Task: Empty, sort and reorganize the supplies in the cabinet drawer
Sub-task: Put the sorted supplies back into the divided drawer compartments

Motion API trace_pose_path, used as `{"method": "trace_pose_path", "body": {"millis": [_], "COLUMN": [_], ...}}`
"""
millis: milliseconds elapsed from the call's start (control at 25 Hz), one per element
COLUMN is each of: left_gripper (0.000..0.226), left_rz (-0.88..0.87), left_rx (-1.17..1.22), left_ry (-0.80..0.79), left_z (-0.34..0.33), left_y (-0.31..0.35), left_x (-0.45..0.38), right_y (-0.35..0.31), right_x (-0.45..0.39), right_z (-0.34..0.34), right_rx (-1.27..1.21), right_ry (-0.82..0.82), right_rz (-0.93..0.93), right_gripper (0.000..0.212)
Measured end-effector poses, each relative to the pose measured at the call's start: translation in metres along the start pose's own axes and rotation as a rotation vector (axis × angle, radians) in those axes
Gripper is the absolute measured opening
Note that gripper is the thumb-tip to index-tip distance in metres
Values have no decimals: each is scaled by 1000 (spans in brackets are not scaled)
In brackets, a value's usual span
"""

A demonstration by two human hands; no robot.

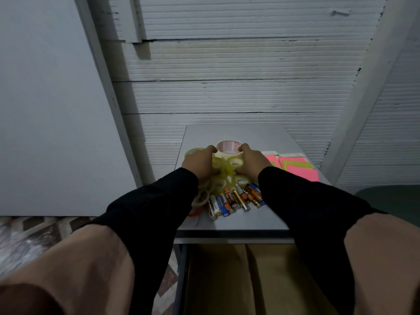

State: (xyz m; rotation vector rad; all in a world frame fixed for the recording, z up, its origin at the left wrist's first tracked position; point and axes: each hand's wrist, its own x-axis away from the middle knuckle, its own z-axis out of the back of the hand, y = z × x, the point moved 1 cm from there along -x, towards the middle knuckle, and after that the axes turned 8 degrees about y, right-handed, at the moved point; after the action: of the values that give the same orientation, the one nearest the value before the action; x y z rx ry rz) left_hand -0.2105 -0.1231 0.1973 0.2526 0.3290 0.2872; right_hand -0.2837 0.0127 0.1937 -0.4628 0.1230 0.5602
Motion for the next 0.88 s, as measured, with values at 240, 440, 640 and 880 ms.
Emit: {"method": "trace_pose_path", "body": {"millis": [240,440,640,880], "left_gripper": [66,62,62,63], "left_rz": [-7,-75,-106,-149], "left_rx": [195,154,196,130], "left_ry": [76,104,11,-194], "left_z": [27,50,62,38], "left_y": [-2,8,8,-5], "left_x": [29,90,171,241], "right_y": [-7,-16,-29,-28], "right_x": [19,69,140,200], "right_z": [32,65,70,34], "right_rx": [-158,-66,-54,65], "right_ry": [77,3,-135,-421], "right_rz": [-22,73,116,218], "right_gripper": [73,77,76,64]}}
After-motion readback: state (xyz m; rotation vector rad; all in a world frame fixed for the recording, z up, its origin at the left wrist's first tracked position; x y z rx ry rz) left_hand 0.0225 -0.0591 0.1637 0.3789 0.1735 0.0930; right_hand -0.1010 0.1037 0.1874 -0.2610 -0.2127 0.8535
